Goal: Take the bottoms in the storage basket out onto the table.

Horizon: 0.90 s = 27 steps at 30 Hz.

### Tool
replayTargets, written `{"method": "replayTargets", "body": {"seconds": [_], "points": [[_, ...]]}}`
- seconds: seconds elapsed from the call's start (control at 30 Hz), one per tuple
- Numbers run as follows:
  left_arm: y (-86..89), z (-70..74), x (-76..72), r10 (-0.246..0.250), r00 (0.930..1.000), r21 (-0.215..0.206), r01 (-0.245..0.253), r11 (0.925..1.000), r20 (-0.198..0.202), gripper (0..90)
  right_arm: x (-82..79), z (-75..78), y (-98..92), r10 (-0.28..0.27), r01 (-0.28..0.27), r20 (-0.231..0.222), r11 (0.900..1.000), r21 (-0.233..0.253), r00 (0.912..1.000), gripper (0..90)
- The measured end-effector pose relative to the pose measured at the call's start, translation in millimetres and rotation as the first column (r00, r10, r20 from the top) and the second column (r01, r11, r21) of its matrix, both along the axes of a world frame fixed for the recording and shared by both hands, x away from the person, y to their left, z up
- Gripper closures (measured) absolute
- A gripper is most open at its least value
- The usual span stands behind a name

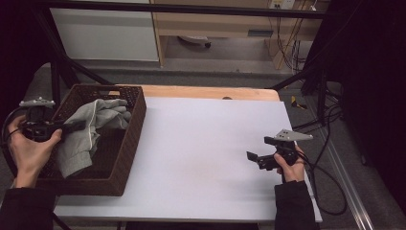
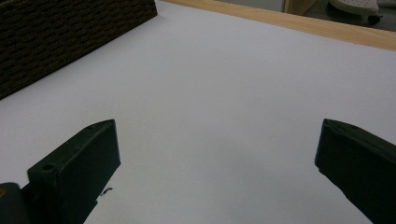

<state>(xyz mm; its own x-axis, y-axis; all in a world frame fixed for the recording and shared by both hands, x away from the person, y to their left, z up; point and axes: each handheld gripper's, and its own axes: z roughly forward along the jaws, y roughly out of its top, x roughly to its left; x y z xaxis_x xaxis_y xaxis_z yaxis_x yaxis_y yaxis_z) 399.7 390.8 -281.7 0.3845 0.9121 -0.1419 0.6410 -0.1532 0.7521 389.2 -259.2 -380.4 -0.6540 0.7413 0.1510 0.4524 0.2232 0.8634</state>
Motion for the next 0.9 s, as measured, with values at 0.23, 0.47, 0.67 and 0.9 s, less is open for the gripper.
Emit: {"method": "replayTargets", "body": {"seconds": [0.23, 0.47, 0.67, 0.9], "points": [[2.5, 5.5, -5.0, -0.003, 1.0000, -0.005, 0.003, 1.0000, 0.004, 69.8, 0.0, 0.1, -0.2, 0.000, 0.000, 0.002, 1.000, -0.001, 1.0000, 0.4], [5.4, 11.3, -9.8, -0.005, 0.9998, -0.022, 0.006, 0.9997, 0.017, 69.8, 0.2, -0.2, 0.0, 0.001, -0.001, 0.001, 1.000, -0.004, 1.0000, 0.4], [6.6, 17.6, -14.3, -0.016, 0.9994, -0.033, 0.017, 0.9993, 0.030, 69.8, 0.2, -0.2, 0.0, 0.002, -0.002, 0.002, 1.000, -0.004, 1.0000, 0.4], [7.0, 23.6, -17.6, -0.020, 0.9991, -0.039, 0.022, 0.9990, 0.038, 69.8, 0.2, -0.2, 0.2, 0.002, -0.002, 0.001, 1.000, -0.003, 1.0000, 0.4]]}}
